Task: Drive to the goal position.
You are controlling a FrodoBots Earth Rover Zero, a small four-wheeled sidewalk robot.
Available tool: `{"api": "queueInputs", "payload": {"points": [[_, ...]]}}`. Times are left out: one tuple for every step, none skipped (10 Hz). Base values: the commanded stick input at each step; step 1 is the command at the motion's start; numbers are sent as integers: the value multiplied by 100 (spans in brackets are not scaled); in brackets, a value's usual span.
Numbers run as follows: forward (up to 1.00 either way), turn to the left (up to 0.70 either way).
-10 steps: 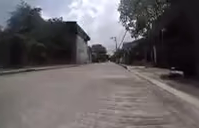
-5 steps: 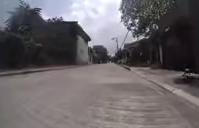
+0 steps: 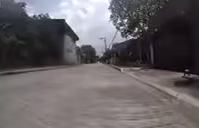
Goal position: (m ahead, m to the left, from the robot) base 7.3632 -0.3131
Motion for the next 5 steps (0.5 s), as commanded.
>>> {"api": "queueInputs", "payload": {"points": [[100,0],[100,0],[100,0],[100,0],[100,0]]}}
